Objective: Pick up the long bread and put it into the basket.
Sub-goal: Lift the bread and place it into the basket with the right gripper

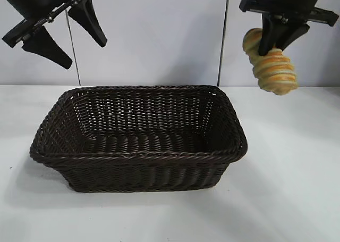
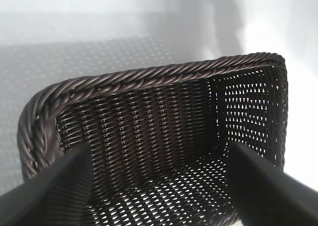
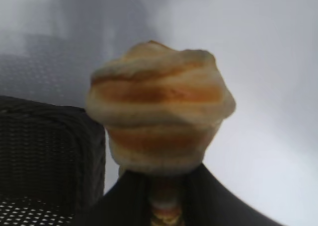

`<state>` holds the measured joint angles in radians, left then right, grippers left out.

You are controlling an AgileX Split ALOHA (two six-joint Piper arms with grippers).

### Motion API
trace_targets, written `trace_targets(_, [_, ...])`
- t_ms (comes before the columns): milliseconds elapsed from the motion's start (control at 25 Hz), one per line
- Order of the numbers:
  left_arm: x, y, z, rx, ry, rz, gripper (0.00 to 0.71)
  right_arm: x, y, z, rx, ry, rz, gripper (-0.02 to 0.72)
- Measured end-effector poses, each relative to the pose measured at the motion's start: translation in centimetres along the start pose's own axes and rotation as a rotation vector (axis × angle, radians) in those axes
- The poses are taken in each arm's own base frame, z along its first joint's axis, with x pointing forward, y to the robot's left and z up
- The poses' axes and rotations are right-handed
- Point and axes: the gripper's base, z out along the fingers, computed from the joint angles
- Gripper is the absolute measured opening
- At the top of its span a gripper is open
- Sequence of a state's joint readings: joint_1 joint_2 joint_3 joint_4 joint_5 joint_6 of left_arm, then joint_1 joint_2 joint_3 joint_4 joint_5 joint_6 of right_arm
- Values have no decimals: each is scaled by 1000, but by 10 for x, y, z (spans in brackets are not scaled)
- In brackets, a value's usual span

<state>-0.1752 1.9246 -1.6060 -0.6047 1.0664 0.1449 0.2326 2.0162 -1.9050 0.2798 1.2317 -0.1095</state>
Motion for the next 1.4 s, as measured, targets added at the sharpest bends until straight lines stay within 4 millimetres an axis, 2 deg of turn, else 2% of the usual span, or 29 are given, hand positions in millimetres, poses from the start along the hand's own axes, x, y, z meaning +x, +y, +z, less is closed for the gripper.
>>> trace_targets(280, [0, 0, 0, 0, 0, 0, 542, 9, 92, 23, -74, 16, -217, 126])
trace_targets(400, [0, 0, 0, 0, 0, 0, 542, 15, 117, 41, -94, 33, -304, 126])
trace_targets(480, [0, 0, 0, 0, 0, 0, 542, 18, 128, 56, -97, 54, -351, 126])
trace_targets(600, [0, 0, 0, 0, 1, 0, 542, 22, 134, 78, -90, 92, -381, 126])
trace_targets(760, [0, 0, 0, 0, 1, 0, 542, 22, 129, 98, -70, 116, -384, 126])
trace_targets(1000, [0, 0, 0, 0, 1, 0, 542, 23, 126, 108, -55, 135, -387, 133])
trace_targets(1080, [0, 0, 0, 0, 1, 0, 542, 23, 126, 109, -54, 136, -387, 181])
trace_targets(1200, [0, 0, 0, 0, 1, 0, 542, 24, 126, 109, -53, 142, -388, 349])
trace_targets(1280, [0, 0, 0, 0, 1, 0, 542, 24, 126, 109, -52, 145, -388, 432])
trace_targets(1400, [0, 0, 0, 0, 1, 0, 542, 22, 123, 103, -54, 134, -380, 476])
